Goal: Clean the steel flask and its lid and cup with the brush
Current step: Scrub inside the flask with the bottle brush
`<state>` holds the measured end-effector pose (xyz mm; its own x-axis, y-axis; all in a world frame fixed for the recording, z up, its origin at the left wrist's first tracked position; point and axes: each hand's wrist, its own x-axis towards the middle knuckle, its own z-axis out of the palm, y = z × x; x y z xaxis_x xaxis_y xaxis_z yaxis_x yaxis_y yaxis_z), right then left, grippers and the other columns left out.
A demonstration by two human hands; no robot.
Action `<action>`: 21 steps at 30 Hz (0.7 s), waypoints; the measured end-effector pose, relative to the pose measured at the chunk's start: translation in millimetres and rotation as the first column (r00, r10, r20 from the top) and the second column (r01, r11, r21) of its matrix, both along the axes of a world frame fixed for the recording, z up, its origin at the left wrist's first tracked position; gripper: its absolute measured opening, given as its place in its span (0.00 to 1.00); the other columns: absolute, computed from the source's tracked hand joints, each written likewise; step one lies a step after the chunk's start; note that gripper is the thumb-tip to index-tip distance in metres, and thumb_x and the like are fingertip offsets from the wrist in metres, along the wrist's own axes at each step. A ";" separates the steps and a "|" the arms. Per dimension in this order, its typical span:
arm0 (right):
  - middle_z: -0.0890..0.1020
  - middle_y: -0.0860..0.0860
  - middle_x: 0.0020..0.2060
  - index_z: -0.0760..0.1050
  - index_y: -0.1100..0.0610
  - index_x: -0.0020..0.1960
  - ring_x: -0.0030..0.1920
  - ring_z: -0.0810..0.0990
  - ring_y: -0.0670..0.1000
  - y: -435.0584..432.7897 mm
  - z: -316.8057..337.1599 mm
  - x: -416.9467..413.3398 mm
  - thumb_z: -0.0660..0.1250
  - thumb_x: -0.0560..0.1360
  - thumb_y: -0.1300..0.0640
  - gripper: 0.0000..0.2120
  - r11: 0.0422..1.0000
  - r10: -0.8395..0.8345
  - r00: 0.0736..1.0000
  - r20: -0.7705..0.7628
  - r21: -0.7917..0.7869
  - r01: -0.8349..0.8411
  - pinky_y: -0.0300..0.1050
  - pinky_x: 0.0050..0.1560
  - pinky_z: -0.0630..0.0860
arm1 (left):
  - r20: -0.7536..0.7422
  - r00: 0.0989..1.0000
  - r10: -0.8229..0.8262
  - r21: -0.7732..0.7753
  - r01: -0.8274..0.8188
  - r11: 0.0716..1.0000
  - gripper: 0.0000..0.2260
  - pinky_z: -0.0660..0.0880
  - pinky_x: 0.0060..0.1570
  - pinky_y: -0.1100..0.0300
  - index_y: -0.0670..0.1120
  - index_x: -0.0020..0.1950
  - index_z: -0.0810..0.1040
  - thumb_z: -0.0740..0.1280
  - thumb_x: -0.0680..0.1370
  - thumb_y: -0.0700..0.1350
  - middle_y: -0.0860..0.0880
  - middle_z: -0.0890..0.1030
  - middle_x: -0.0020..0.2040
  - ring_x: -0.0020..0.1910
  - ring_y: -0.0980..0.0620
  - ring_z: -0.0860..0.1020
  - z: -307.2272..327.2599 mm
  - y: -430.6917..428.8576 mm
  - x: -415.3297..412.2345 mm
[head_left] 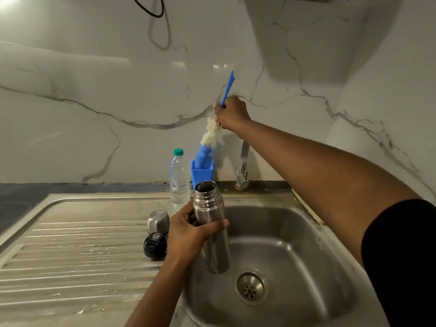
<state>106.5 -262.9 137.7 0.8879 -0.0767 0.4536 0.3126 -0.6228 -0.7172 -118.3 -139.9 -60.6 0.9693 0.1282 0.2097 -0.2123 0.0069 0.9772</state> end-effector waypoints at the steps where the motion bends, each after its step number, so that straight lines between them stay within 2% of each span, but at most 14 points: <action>1: 0.86 0.56 0.41 0.80 0.63 0.52 0.40 0.87 0.54 -2.8 5.2 -4.7 0.62 0.84 0.51 0.16 1.000 -0.002 1.000 0.027 0.008 0.002 0.55 0.50 0.85 | -0.002 1.000 0.001 0.003 -0.001 1.000 0.22 0.82 0.53 0.53 0.52 0.56 0.84 0.84 0.66 0.38 0.54 0.88 0.50 0.49 0.56 0.87 0.0 -0.6 -0.7; 6: 0.85 0.53 0.37 0.80 0.63 0.52 0.31 0.83 0.47 -22.4 25.2 -37.5 0.61 0.85 0.50 0.17 0.999 -0.006 0.993 0.119 0.053 -0.001 0.48 0.44 0.86 | -0.003 1.000 -0.002 0.059 0.002 0.998 0.22 0.79 0.48 0.61 0.55 0.56 0.83 0.85 0.66 0.41 0.58 0.88 0.49 0.48 0.60 0.86 -1.9 -3.4 -2.2; 9: 0.84 0.51 0.35 0.81 0.63 0.51 0.29 0.81 0.43 -38.2 32.2 -64.9 0.61 0.85 0.50 0.18 0.999 0.008 0.988 0.156 0.048 -0.016 0.40 0.37 0.81 | -0.004 1.000 0.000 0.087 0.000 0.996 0.23 0.78 0.45 0.67 0.55 0.56 0.83 0.85 0.66 0.42 0.59 0.88 0.49 0.48 0.61 0.85 -4.7 -5.5 -2.1; 12: 0.83 0.49 0.35 0.80 0.63 0.50 0.26 0.78 0.39 -54.1 36.1 -94.4 0.61 0.85 0.51 0.17 0.997 0.046 0.985 0.164 0.058 -0.057 0.32 0.31 0.74 | -0.010 1.000 0.003 0.105 -0.002 0.994 0.23 0.79 0.47 0.64 0.54 0.57 0.83 0.85 0.66 0.43 0.57 0.88 0.50 0.48 0.60 0.86 -9.2 -7.0 -1.6; 16: 0.82 0.50 0.34 0.81 0.64 0.50 0.26 0.76 0.41 -67.2 38.6 -128.2 0.62 0.85 0.49 0.19 0.989 0.116 0.982 0.148 0.069 -0.127 0.37 0.32 0.75 | -0.020 1.000 -0.014 0.142 0.016 0.990 0.23 0.82 0.51 0.56 0.51 0.57 0.84 0.85 0.66 0.42 0.54 0.88 0.50 0.48 0.56 0.87 -14.9 -9.7 -2.0; 21: 0.80 0.48 0.33 0.80 0.64 0.51 0.25 0.75 0.41 -70.8 42.0 -159.8 0.61 0.86 0.50 0.18 0.978 0.193 0.974 0.118 0.062 -0.201 0.36 0.29 0.73 | -0.028 0.999 -0.029 0.164 0.033 0.986 0.23 0.83 0.51 0.56 0.50 0.57 0.84 0.85 0.65 0.42 0.54 0.89 0.50 0.48 0.55 0.87 -17.0 -11.6 -3.2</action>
<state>-53.3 -333.7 179.7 0.8331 0.0581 0.5500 0.5042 -0.4886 -0.7121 -121.5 -151.5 -77.7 0.9777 0.0640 0.2002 -0.1891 -0.1481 0.9707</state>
